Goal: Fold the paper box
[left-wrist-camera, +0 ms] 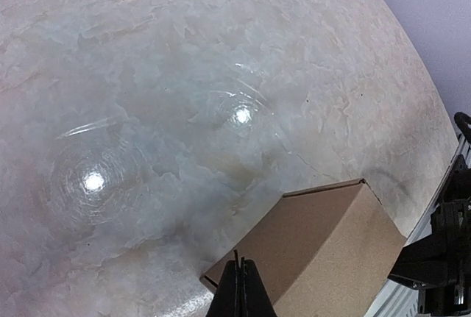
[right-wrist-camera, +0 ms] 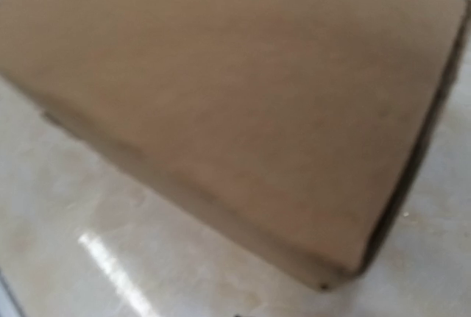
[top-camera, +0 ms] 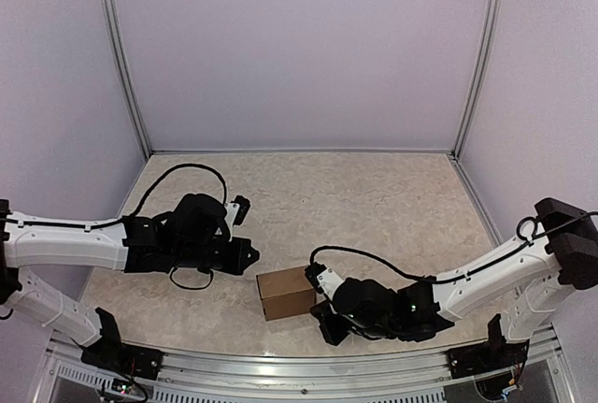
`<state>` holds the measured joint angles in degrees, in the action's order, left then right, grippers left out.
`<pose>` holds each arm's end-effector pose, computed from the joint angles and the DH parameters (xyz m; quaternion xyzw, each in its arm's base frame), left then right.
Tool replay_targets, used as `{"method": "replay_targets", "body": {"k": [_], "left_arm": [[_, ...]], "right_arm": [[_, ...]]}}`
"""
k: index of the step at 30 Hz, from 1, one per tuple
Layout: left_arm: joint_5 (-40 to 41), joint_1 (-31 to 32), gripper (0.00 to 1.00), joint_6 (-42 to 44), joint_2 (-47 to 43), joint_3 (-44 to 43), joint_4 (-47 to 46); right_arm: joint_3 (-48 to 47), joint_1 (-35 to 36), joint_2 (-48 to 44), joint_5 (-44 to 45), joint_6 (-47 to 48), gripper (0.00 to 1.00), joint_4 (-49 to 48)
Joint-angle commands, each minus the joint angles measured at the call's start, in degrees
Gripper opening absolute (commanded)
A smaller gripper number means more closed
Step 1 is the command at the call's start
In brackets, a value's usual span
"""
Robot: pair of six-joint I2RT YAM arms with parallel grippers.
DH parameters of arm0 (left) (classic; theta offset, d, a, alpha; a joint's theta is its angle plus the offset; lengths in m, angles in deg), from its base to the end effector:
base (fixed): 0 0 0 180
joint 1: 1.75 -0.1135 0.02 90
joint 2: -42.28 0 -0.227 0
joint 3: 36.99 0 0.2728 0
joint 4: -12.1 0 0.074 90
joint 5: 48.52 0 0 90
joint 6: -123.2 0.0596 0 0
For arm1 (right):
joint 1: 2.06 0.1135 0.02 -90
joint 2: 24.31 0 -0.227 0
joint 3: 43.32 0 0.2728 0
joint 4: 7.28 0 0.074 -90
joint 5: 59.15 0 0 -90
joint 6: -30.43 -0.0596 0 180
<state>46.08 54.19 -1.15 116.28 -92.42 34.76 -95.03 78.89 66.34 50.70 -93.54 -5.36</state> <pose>0.1811 -0.2594 0.1569 0.1542 0.8971 -0.2667 0.3169 0.0724 0.3258 0.0839 -0.2913 0.8502 0.2610 0.3525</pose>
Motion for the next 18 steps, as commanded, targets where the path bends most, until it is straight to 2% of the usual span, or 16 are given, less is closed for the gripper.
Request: {"method": "replay_targets", "body": {"k": [1, 9, 18], "left_arm": [[-4.2, -0.3, 0.0, 1.1, 1.5, 0.4, -4.0], [-8.3, -0.3, 0.0, 1.2, 4.6, 0.3, -5.4], [-8.4, -0.1, 0.0, -0.1, 4.5, 2.1, -5.5]], "right_arm": [[-2.2, -1.0, 1.7, 4.3, -3.0, 0.0, -1.7], [-2.6, -4.6, 3.1, 3.7, -2.8, 0.0, -5.0], [-6.2, -8.5, 6.9, 0.8, -0.5, 0.0, -7.7]]}}
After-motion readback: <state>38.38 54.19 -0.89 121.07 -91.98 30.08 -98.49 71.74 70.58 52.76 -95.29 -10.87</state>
